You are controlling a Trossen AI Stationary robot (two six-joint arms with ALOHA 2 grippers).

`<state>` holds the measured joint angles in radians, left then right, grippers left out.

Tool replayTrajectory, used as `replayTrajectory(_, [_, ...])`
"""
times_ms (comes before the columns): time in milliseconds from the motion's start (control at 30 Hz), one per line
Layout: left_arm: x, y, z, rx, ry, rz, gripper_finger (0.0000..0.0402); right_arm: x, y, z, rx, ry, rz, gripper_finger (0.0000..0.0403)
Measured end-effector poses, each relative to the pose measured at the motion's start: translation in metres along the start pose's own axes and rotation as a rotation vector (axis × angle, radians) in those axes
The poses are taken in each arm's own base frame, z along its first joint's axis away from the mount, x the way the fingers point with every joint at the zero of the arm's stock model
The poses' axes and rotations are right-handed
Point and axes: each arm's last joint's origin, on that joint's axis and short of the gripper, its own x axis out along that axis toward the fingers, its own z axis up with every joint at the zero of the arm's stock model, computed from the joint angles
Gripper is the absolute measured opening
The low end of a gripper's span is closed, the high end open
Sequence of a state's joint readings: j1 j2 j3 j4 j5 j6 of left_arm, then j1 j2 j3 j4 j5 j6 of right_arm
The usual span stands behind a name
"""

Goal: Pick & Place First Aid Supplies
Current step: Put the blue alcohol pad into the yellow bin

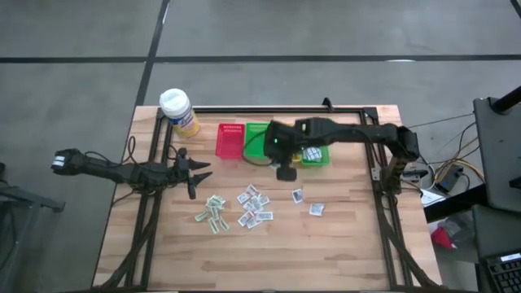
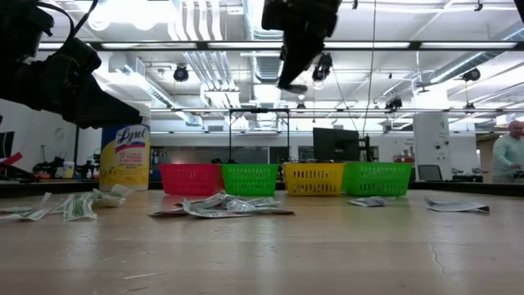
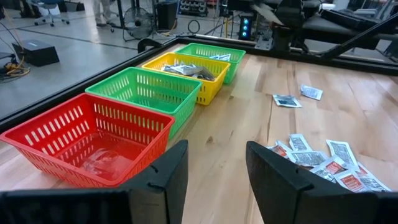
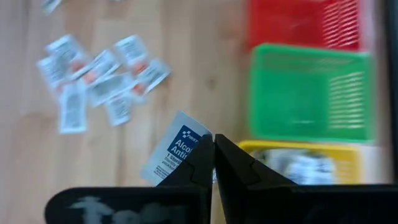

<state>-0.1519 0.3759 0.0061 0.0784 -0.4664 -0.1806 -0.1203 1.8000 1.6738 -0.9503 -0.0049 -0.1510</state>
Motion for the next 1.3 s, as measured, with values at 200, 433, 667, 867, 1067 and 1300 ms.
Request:
replayTrajectory(200, [0.0, 0.0, 0.0, 0.001, -0.001, 0.005, 0.0158, -0.016, -0.036, 0.005, 0.066, -0.015, -0.291, 0.0008])
replayTrajectory(433, [0.0, 0.0, 0.0, 0.001, 0.0, 0.004, 0.0158, -0.017, -0.068, -0.004, 0.255, 0.002, -0.562, 0.0008])
replayTrajectory(667, [0.0, 0.0, 0.0, 0.001, -0.001, 0.005, 0.0158, 0.004, -0.083, -0.024, 0.396, 0.035, -0.566, 0.0008])
replayTrajectory(867, [0.0, 0.0, 0.0, 0.001, 0.0, 0.007, 0.0158, 0.021, -0.083, -0.041, 0.482, 0.083, -0.532, 0.0008])
replayTrajectory(1067, [0.0, 0.0, 0.0, 0.002, 0.0, 0.007, 0.0158, 0.03, -0.081, -0.045, 0.602, 0.057, -0.455, 0.0008])
replayTrajectory(1300, [0.0, 0.0, 0.0, 0.001, -0.001, 0.007, 0.0158, 0.035, -0.079, -0.048, 0.784, 0.026, -0.404, 0.0008])
